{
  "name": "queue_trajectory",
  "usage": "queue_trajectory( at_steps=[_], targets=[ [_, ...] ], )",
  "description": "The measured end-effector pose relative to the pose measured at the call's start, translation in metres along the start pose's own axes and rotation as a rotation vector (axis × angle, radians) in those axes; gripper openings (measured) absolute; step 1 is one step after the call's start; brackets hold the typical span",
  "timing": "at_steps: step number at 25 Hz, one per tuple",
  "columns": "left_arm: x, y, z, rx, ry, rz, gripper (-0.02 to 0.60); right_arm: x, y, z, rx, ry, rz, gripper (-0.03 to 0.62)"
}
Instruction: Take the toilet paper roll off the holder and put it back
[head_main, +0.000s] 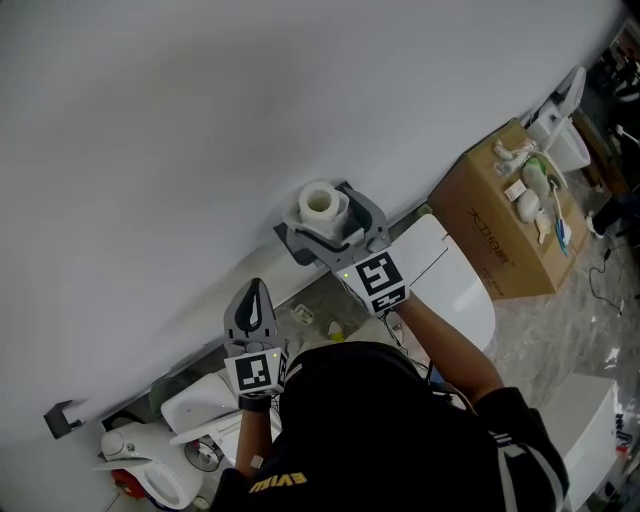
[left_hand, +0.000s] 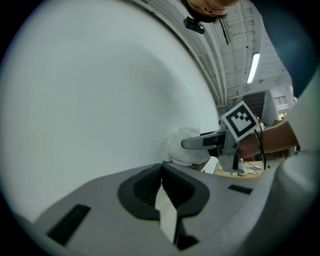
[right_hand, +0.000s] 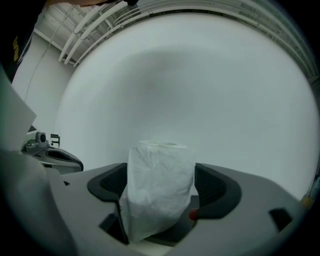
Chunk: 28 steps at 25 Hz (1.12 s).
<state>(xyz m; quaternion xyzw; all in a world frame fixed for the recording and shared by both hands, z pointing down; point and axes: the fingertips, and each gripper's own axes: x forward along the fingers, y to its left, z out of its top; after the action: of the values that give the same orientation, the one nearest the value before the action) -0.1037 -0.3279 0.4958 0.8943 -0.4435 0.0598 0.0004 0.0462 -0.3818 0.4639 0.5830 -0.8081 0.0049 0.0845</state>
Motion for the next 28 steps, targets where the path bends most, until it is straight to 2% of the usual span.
queue_trajectory(
  at_steps=[15, 17, 23, 28],
  targets=[
    [-0.003, -0.005, -0.001, 0.018, 0.000, -0.015, 0.012, -0.001, -0.002, -0.004, -0.016, 0.035, -0.003, 0.321],
    [-0.003, -0.004, -0.002, 0.013, -0.002, -0.012, 0.012, -0.002, -0.003, -0.005, -0.019, 0.045, -0.006, 0.279],
    [-0.006, -0.008, -0.001, 0.035, 0.000, -0.016, 0.012, -0.002, -0.005, -0.006, -0.002, 0.050, 0.003, 0.262],
    [-0.011, -0.007, 0.000, 0.022, 0.000, -0.003, 0.012, -0.003, -0.005, -0.004, -0.002, 0.053, -0.001, 0.262]
  ],
)
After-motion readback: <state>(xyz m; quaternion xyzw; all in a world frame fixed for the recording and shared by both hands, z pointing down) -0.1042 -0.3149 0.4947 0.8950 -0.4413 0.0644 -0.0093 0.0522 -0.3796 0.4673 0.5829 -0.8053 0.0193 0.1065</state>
